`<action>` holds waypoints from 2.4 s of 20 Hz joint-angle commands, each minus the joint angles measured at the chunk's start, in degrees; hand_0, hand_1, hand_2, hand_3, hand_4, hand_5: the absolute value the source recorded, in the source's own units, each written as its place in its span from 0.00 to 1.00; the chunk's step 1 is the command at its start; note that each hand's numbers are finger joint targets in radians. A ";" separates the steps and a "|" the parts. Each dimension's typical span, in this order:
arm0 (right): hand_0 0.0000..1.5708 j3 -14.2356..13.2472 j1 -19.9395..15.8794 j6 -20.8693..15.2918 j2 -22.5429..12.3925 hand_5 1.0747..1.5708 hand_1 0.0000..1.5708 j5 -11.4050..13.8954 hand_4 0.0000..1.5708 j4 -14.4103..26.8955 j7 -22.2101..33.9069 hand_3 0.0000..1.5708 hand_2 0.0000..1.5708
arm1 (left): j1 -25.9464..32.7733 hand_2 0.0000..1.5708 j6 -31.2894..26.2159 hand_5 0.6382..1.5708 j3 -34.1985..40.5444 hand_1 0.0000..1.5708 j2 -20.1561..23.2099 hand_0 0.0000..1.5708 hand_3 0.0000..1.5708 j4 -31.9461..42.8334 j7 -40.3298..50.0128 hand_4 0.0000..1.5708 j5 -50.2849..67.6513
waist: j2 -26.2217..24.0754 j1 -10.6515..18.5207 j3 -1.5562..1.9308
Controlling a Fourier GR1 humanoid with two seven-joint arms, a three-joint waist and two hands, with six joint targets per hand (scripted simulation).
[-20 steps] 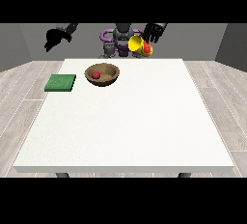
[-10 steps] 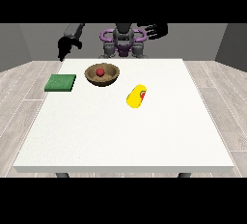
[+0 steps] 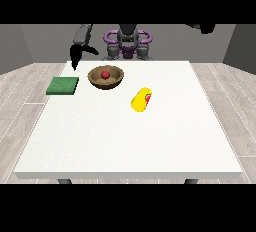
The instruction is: Pick the cup and pour the ball into the bowl, then pick the bowl and place it on the pad
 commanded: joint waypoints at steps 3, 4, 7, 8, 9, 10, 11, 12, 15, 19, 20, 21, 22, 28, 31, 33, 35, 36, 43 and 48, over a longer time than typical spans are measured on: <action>0.00 3.39 1.33 -4.16 5.76 1.00 0.00 2.85 0.00 0.18 -4.33 0.00 0.00 | -3.41 0.00 -6.11 0.98 4.84 0.00 9.18 0.00 0.00 2.38 5.11 0.16 6.55 | 2.84 -1.53 0.16; 0.00 1.99 1.72 -1.51 3.13 1.00 0.00 1.86 0.00 1.99 -5.03 0.00 0.00 | -3.23 0.00 -6.40 0.98 5.44 0.00 9.75 0.00 0.00 2.30 6.59 0.13 7.98 | 3.03 -1.09 0.17; 0.00 -0.40 0.88 0.30 0.98 1.00 0.00 -0.09 0.00 5.21 -5.05 0.00 0.00 | -2.72 0.00 -6.40 0.99 4.51 0.00 8.92 0.00 0.00 0.91 9.47 0.13 9.96 | 1.54 -0.48 0.18; 0.00 -1.05 2.60 1.76 -0.22 1.00 0.00 -0.58 0.00 5.27 -6.29 0.00 0.00 | 0.51 0.00 -10.27 0.99 5.06 0.00 10.49 0.00 0.00 0.62 6.78 0.11 10.15 | 2.34 0.10 0.17; 0.00 -1.25 2.69 0.57 0.67 1.00 0.00 -0.16 0.00 7.87 -7.63 0.00 0.00 | 1.19 0.00 -6.75 0.99 3.21 0.00 7.45 0.00 0.00 -1.75 7.93 0.13 9.52 | 0.40 1.26 0.19; 0.00 -2.03 1.59 1.50 -0.31 1.00 0.00 -0.91 0.00 7.52 -8.31 0.00 0.00 | -0.19 0.00 -10.78 0.99 5.59 0.00 12.07 0.00 0.00 0.19 8.61 0.12 11.77 | 3.42 0.94 0.18; 0.00 1.07 1.06 -0.44 3.18 1.00 0.00 0.69 0.00 5.50 -7.94 0.00 0.00 | -0.88 0.00 -8.70 0.99 6.09 0.00 12.68 0.00 0.00 1.62 7.36 0.10 11.39 | 3.94 -1.83 0.16; 0.00 -2.32 -0.23 2.12 -0.48 1.00 0.00 -1.19 0.00 9.20 -9.68 0.00 0.00 | -0.21 0.00 -10.38 0.99 5.83 0.00 11.64 0.00 0.00 -0.44 6.45 0.10 12.30 | 5.94 0.98 0.18; 0.00 -3.86 -3.71 1.72 -0.56 1.00 0.00 -2.35 0.00 13.55 -10.09 0.00 0.00 | -3.27 0.00 -7.42 0.99 4.50 0.00 10.26 0.00 0.00 -1.96 10.51 0.09 14.01 | 5.97 1.39 0.20; 0.00 -6.02 -2.36 4.09 -1.27 1.00 0.00 -3.34 0.00 20.17 -16.76 0.00 0.00 | -4.04 0.00 -6.22 1.00 3.81 0.00 9.54 0.00 0.00 -5.41 13.16 0.08 16.22 | 7.24 4.11 0.23; 0.00 -4.14 -2.54 4.67 0.03 1.00 0.00 -3.00 0.00 17.83 -15.63 0.00 0.00 | -4.38 0.00 -6.48 1.00 5.39 0.00 12.62 0.00 0.00 -2.93 12.11 0.07 16.23 | 7.60 0.70 0.20; 0.00 -5.54 -2.00 4.15 0.16 1.00 0.00 -3.32 0.00 19.90 -18.97 0.00 0.00 | -5.32 0.00 -9.99 1.00 5.77 0.00 15.00 0.00 0.00 -3.42 14.69 0.07 18.17 | 9.58 3.23 0.22; 0.00 -6.84 -1.50 7.14 -2.55 1.00 0.00 -4.16 0.00 22.62 -19.71 0.00 0.00 | -2.40 0.00 -7.53 1.00 3.57 0.00 9.38 0.00 0.00 -7.06 11.05 0.07 16.47 | 9.25 3.79 0.23; 0.00 -6.86 -4.77 3.73 0.18 0.99 0.00 -3.87 0.00 24.98 -22.13 0.00 0.00 | -5.38 0.00 -6.47 1.00 2.87 0.00 11.07 0.00 0.00 -8.60 15.67 0.00 18.95 | 10.49 6.39 0.26; 0.00 -6.05 -4.48 5.47 0.72 0.99 0.00 -4.58 0.00 24.44 -20.37 0.00 0.00 | -3.10 0.00 -9.06 1.00 5.33 0.00 14.32 0.00 0.00 -6.27 13.15 0.00 19.79 | 10.83 3.86 0.18; 0.00 -9.40 -3.08 7.20 0.01 0.88 0.00 -7.77 0.39 28.05 -19.55 0.00 0.00 | -5.47 0.00 -6.90 1.00 4.60 0.00 12.83 0.00 0.00 -9.18 14.48 0.00 20.46 | 13.12 5.34 0.28; 0.81 -9.27 -1.39 8.28 0.67 0.72 0.81 -8.84 0.60 28.99 -15.16 0.38 0.65 | -6.54 0.00 -7.59 1.00 5.72 0.00 14.38 0.00 0.00 -8.57 15.07 0.00 21.59 | 13.87 5.65 0.27; 1.00 -7.91 -0.53 3.89 -0.41 0.92 1.00 -5.55 0.60 28.84 -15.88 0.52 1.00 | -5.76 0.00 -8.05 1.00 5.13 0.00 13.51 0.00 0.00 -8.87 15.55 0.00 21.85 | 13.35 7.54 0.19; 1.00 -6.88 0.96 0.18 -4.20 1.00 1.00 -4.04 0.66 24.65 -12.18 1.00 1.00 | -6.39 0.00 -7.23 1.00 4.63 0.00 12.86 0.00 0.00 -8.00 16.90 0.00 22.49 | 12.53 7.50 0.04; 1.00 -4.96 -1.09 -5.47 -8.07 0.99 1.00 -2.15 0.68 19.05 -4.02 0.91 1.00 | -5.05 0.00 -7.74 1.00 5.94 0.00 15.00 0.00 0.00 -4.11 16.17 0.00 21.86 | 9.40 4.61 -0.12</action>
